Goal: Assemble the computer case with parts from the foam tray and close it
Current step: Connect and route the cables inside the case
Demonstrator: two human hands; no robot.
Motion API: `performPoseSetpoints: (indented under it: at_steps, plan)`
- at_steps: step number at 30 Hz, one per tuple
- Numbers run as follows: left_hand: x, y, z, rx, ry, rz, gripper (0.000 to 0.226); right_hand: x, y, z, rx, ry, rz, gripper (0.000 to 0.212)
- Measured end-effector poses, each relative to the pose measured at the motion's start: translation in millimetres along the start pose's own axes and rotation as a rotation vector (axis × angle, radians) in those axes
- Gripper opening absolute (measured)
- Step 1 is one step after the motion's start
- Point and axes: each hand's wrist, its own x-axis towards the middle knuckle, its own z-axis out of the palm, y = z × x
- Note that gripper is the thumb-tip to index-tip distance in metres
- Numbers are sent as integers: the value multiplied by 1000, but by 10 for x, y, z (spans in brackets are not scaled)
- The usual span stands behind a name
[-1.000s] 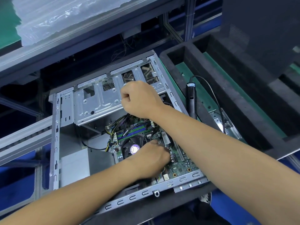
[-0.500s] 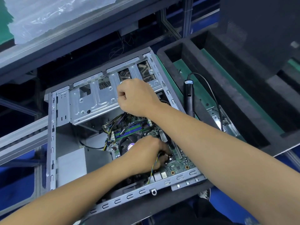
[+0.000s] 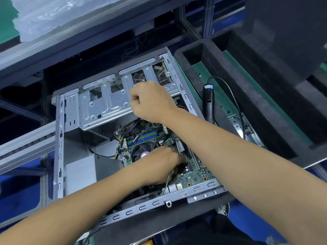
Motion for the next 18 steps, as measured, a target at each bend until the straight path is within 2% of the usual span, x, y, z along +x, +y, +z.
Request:
performPoseSetpoints:
  at_steps: [5, 18]
  plan:
    - [-27, 49, -37, 143, 23, 55, 15, -4, -8, -17, 6, -4, 4, 36]
    - [20, 244, -220, 309, -86, -54, 28, 4, 0, -7, 19, -5, 5, 35]
